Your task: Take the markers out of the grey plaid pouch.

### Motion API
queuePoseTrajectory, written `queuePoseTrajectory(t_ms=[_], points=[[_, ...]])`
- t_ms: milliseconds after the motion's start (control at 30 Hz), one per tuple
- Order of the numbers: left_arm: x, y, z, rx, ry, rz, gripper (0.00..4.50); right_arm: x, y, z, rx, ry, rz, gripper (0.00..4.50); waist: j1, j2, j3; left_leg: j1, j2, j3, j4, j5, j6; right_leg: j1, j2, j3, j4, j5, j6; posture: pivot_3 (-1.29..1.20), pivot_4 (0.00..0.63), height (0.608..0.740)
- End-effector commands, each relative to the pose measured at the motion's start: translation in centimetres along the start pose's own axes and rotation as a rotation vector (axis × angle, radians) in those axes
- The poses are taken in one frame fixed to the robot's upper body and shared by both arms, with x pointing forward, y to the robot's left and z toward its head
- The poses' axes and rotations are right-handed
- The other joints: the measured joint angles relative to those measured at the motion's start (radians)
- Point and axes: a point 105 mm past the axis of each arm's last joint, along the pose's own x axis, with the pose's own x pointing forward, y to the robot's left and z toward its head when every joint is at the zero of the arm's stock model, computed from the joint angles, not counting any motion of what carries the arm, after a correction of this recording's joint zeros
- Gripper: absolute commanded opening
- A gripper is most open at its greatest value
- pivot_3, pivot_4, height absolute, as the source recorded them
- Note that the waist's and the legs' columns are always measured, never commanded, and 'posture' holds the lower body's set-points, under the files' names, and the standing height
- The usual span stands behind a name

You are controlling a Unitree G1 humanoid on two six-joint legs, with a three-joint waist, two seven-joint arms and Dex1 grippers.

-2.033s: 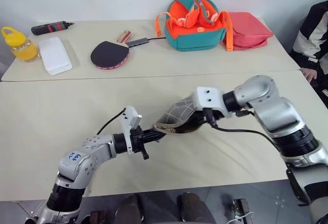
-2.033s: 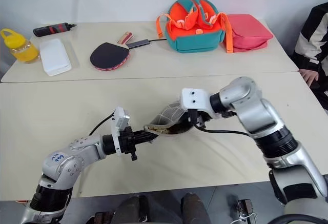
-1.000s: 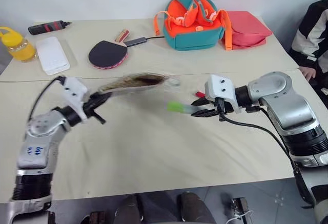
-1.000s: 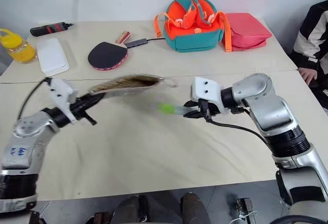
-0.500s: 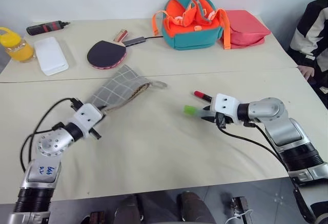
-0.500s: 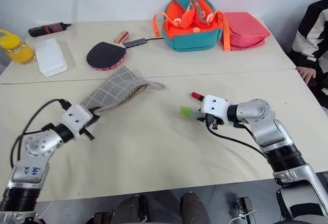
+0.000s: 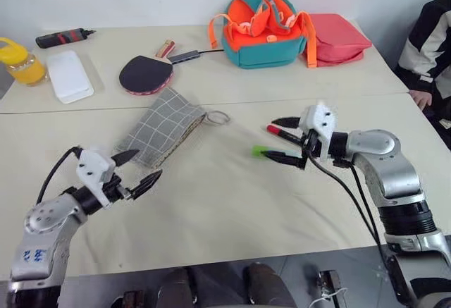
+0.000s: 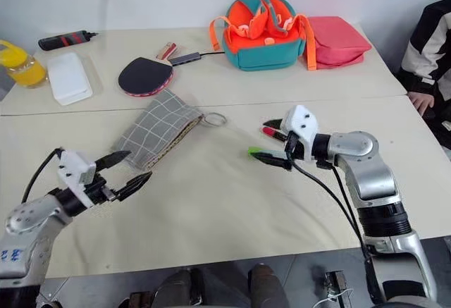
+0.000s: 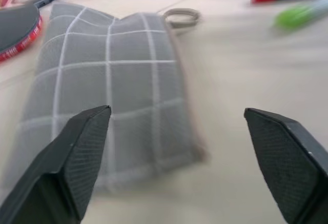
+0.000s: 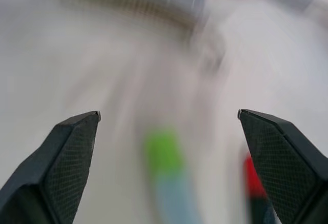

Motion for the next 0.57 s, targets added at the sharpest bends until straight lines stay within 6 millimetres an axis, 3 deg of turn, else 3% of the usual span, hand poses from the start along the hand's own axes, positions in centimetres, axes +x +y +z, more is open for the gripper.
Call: queuePoseTrajectory(t_ms=[33, 167, 300, 467, 567], points=[[-1.7, -0.3, 0.9, -0.032, -0.042, 0.035, 4.31, -1.5, 1.7, -0.2, 0.003, -0.081, -0.029, 4.50, 0.006, -0.001, 0.000, 0.000, -0.001, -0.002, 0.000, 0.000, 0.000, 0.002, 0.000, -0.001, -0.001, 0.000, 0.000, 0.00, 0.150, 0.740], [-4.1, 0.8, -0.3, -0.110, -0.036, 0.163, 4.31, -4.2, 4.1, -3.7, 0.060, -0.011, -0.005, 4.50, 0.022, -0.001, 0.000, 0.000, -0.003, -0.003, 0.000, -0.002, 0.001, 0.005, -0.002, -0.002, -0.005, 0.000, 0.000, 0.00, 0.150, 0.740], [-5.4, 0.6, -2.5, -0.113, 0.072, 0.194, 4.31, -6.2, 3.5, -5.0, 0.116, -0.036, -0.099, 4.50, 0.019, -0.001, 0.000, 0.003, -0.003, -0.002, 0.002, -0.001, 0.001, 0.008, -0.001, -0.001, -0.006, 0.000, 0.000, 0.00, 0.150, 0.740], [-6.2, 1.2, -3.2, -0.137, 0.051, 0.225, 4.31, -7.8, 4.0, -7.3, 0.116, 0.009, -0.136, 4.50, 0.023, -0.002, -0.001, 0.012, -0.003, -0.003, -0.001, -0.001, 0.002, 0.019, -0.001, -0.001, -0.010, 0.000, -0.002, 0.00, 0.150, 0.740], [-6.6, 1.9, -3.3, -0.118, 0.034, 0.263, 4.31, -8.5, 3.1, -7.7, 0.140, 0.006, -0.182, 4.50, 0.024, -0.002, -0.001, 0.012, -0.004, -0.003, -0.002, -0.001, 0.002, 0.020, -0.002, -0.001, -0.010, 0.000, -0.002, 0.00, 0.150, 0.740]])
